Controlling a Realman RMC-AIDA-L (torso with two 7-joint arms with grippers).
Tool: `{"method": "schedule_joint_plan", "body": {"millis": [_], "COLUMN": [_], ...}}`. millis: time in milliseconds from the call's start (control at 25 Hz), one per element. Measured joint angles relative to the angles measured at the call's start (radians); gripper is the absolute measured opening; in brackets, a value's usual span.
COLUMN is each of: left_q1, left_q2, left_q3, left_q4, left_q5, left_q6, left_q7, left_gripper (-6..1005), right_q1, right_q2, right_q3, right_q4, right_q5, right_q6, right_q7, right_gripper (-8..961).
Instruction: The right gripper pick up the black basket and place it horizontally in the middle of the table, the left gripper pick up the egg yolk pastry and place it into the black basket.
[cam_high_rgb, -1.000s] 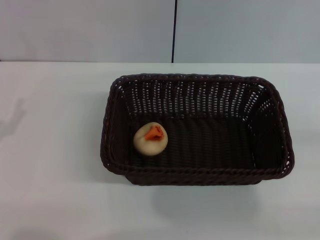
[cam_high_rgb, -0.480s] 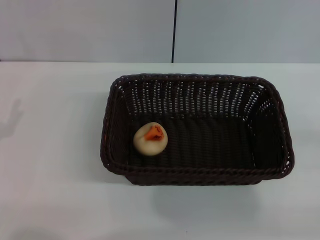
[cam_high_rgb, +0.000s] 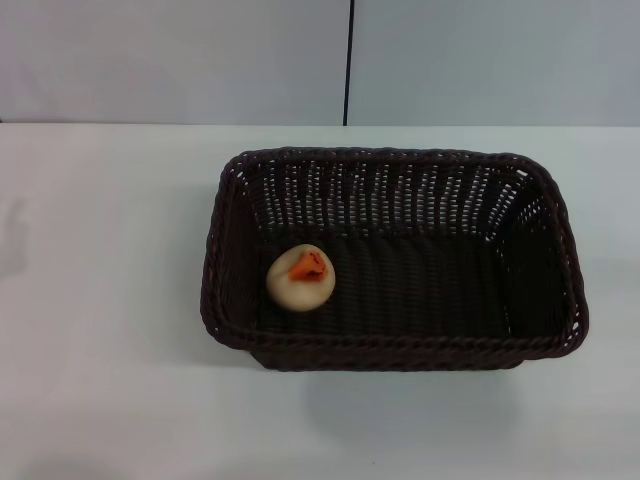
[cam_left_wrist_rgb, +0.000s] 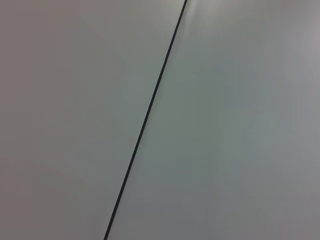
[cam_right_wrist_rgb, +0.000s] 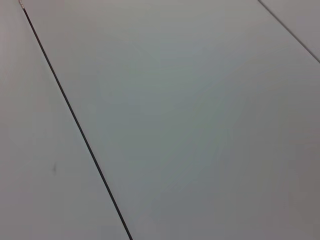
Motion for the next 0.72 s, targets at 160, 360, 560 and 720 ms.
{"method": "schedule_joint_plan", "body": {"millis": [160, 360, 560, 720], "left_q1": [0.002, 0.002, 0.002, 0.002], "left_q2": [0.002, 0.002, 0.004, 0.005], "left_q3": [0.001, 0.000, 0.004, 0.005], "left_q4": [0.001, 0.001, 0.001, 0.001], "left_q5": [0.000, 0.000, 0.000, 0.000], "left_q6": [0.002, 0.002, 0.002, 0.002], "left_q7": [-0.002, -0.003, -0.004, -0.011], "left_gripper": [377, 267, 253, 200], "right_q1": [0.003, 0.004, 0.002, 0.002], "right_q2": [0.000, 0.000, 0.000, 0.000], "right_q3": [0.000, 0.000, 0.000, 0.000], "right_q4": [0.000, 0.000, 0.001, 0.002], "right_q5": [0.000, 0.000, 0.000, 0.000], "right_q6": [0.000, 0.001, 0.003, 0.003], "right_q7": [0.000, 0.000, 0.000, 0.000], "right_gripper": [629, 629, 629, 629]}}
